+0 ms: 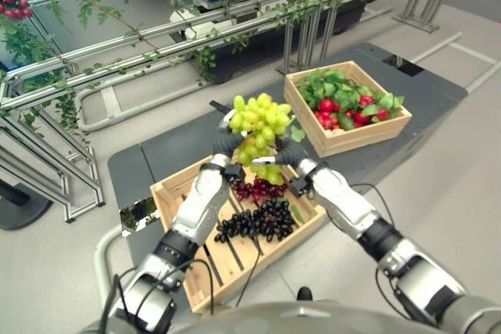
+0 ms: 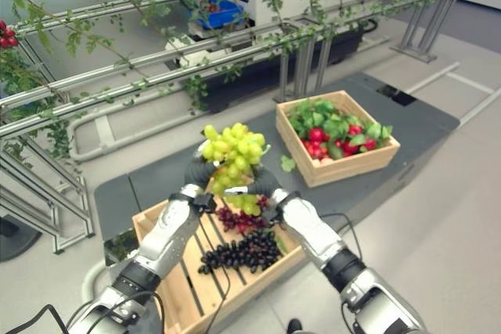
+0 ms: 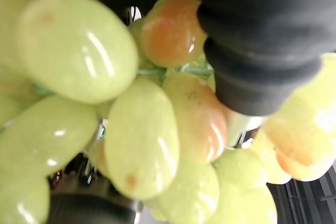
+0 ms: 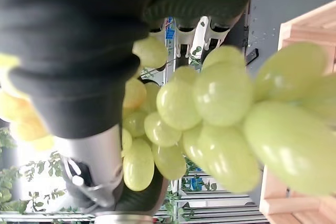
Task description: Pick up the fruits from the basket on one side to the basket on the other side
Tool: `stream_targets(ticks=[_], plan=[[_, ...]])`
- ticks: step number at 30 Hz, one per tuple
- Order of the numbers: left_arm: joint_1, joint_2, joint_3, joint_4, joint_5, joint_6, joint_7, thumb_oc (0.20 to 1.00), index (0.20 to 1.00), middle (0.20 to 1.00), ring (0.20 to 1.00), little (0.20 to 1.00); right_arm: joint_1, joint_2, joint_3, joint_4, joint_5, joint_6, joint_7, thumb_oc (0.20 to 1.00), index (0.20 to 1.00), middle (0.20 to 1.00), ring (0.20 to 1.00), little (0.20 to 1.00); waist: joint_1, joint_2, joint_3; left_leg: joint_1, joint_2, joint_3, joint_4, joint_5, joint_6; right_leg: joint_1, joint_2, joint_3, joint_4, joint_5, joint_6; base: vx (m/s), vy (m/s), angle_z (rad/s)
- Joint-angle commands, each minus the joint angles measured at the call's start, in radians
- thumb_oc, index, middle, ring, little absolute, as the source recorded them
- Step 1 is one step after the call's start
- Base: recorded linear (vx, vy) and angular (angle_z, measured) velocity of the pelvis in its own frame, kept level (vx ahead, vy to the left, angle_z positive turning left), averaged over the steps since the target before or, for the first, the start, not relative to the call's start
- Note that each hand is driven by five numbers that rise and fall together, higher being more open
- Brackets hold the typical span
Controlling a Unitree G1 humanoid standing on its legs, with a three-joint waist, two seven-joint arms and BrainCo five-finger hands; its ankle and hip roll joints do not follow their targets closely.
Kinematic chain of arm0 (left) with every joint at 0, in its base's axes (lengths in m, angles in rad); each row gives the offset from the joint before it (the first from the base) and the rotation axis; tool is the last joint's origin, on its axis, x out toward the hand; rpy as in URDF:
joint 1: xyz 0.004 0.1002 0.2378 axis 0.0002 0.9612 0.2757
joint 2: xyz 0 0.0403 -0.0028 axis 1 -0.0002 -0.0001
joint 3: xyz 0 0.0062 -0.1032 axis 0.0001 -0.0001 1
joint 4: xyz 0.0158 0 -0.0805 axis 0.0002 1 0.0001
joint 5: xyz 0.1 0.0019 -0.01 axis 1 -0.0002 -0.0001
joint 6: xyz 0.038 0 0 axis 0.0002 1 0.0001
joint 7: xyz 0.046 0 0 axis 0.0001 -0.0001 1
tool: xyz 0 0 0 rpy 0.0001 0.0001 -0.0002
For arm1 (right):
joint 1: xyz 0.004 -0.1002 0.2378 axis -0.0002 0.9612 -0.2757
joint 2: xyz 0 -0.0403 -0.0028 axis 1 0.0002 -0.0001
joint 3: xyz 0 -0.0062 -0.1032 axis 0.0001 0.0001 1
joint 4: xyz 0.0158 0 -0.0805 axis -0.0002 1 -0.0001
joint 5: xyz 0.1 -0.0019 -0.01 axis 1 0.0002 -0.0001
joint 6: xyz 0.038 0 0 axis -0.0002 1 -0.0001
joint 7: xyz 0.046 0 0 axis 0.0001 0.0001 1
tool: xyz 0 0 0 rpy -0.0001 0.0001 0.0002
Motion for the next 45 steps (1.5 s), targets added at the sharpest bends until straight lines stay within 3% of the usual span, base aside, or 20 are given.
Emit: stream_targets(ticks=[1, 12, 21, 23, 38, 39, 40, 41, 42, 45], plan=[[-0.163, -0.055, -0.087, -0.053, -0.027, -0.082, -0.017, 0.2, 0.2, 0.2, 0.2, 0.2, -0.143, 0.124, 0.053, 0.04, 0.043, -0.07, 0.007, 1.0, 1.0, 1.0, 1.0, 1.0, 0.02, -0.05, -0.041, -0.127, -0.039, -0.017, 0.087, 0.014, 0.017, 0.058, -0.009, -0.021, 0.128, -0.236, 0.045, 0.0, 0.0, 0.0], [-0.207, -0.08, -0.162, -0.062, -0.075, -0.082, -0.014, 0.2, 0.2, 0.2, 0.2, 0.2, -0.227, 0.229, 0.099, 0.266, 0.126, -0.062, -0.044, 1.0, 1.0, 1.0, 1.0, 1.0, 0.043, -0.052, -0.042, -0.13, -0.042, -0.026, 0.087, 0.014, 0.018, 0.061, -0.014, -0.026, 0.127, -0.235, 0.045, 0.0, 0.001, 0.01], [-0.232, -0.093, -0.186, -0.058, -0.097, -0.088, -0.009, 0.2, 0.2, 0.2, 0.2, 0.2, -0.253, 0.246, 0.135, 0.282, 0.083, -0.06, -0.052, 1.0, 1.0, 1.0, 1.0, 1.0, 0.048, -0.05, -0.041, -0.13, -0.044, -0.029, 0.082, 0.017, 0.017, 0.061, -0.015, -0.027, 0.126, -0.235, 0.045, 0.0, 0.001, 0.01], [-0.232, -0.096, -0.193, -0.063, -0.109, -0.09, -0.009, 0.2, 0.2, 0.2, 0.2, 0.2, -0.256, 0.245, 0.136, 0.295, 0.059, -0.06, -0.068, 0.2, 0.2, 0.2, 0.2, 0.2, 0.049, -0.049, -0.043, -0.131, -0.045, -0.031, 0.079, 0.018, 0.017, 0.062, -0.013, -0.027, 0.124, -0.235, 0.045, 0.0, 0.0, 0.0], [-0.22, -0.091, -0.195, -0.06, -0.117, -0.092, 0.01, 0.2, 0.2, 0.2, 0.2, 0.2, -0.225, 0.238, 0.106, 0.298, 0.086, -0.067, -0.109, 0.2, 0.2, 0.2, 0.2, 0.2, 0.046, -0.046, -0.036, -0.135, -0.039, -0.035, 0.075, 0.028, 0.015, 0.057, -0.01, -0.026, 0.126, -0.235, 0.044, 0.0, -0.002, 0.02], [-0.216, -0.089, -0.192, -0.06, -0.119, -0.094, 0.012, 0.376, 0.376, 0.376, 0.376, 0.376, -0.219, 0.235, 0.1, 0.294, 0.089, -0.068, -0.113, 0.2, 0.2, 0.2, 0.2, 0.2, 0.045, -0.047, -0.034, -0.137, -0.038, -0.035, 0.075, 0.03, 0.015, 0.055, -0.009, -0.026, 0.126, -0.235, 0.043, 0.0, 0.0, 0.0], [-0.216, -0.089, -0.192, -0.06, -0.119, -0.093, 0.012, 0.42, 0.42, 0.42, 0.42, 0.42, -0.219, 0.235, 0.1, 0.293, 0.09, -0.068, -0.113, 0.2, 0.2, 0.2, 0.2, 0.2, 0.045, -0.047, -0.034, -0.138, -0.038, -0.035, 0.075, 0.03, 0.015, 0.055, -0.009, -0.026, 0.126, -0.235, 0.043, 0.0, 0.0, 0.0], [-0.213, -0.088, -0.19, -0.061, -0.122, -0.095, 0.012, 0.639, 0.639, 0.639, 0.639, 0.639, -0.215, 0.232, 0.097, 0.293, 0.089, -0.07, -0.115, 0.2, 0.2, 0.2, 0.2, 0.2, 0.045, -0.047, -0.033, -0.137, -0.037, -0.035, 0.074, 0.031, 0.014, 0.054, -0.008, -0.026, 0.126, -0.235, 0.043, 0.0, 0.0, 0.0], [-0.212, -0.086, -0.188, -0.062, -0.122, -0.096, 0.011, 1.0, 1.0, 1.0, 1.0, 1.0, -0.212, 0.229, 0.092, 0.29, 0.09, -0.07, -0.116, 0.2, 0.2, 0.2, 0.2, 0.2, 0.044, -0.048, -0.033, -0.137, -0.038, -0.035, 0.074, 0.031, 0.015, 0.053, -0.008, -0.026, 0.126, -0.234, 0.043, 0.0, 0.0, 0.0], [-0.201, -0.082, -0.178, -0.069, -0.115, -0.101, 0.019, 1.0, 1.0, 1.0, 1.0, 1.0, -0.197, 0.216, 0.083, 0.275, 0.082, -0.075, -0.12, 0.2, 0.2, 0.2, 0.2, 0.2, 0.041, -0.049, -0.031, -0.14, -0.036, -0.036, 0.073, 0.034, 0.014, 0.049, -0.006, -0.027, 0.125, -0.232, 0.043, 0.0, 0.0, 0.0]])
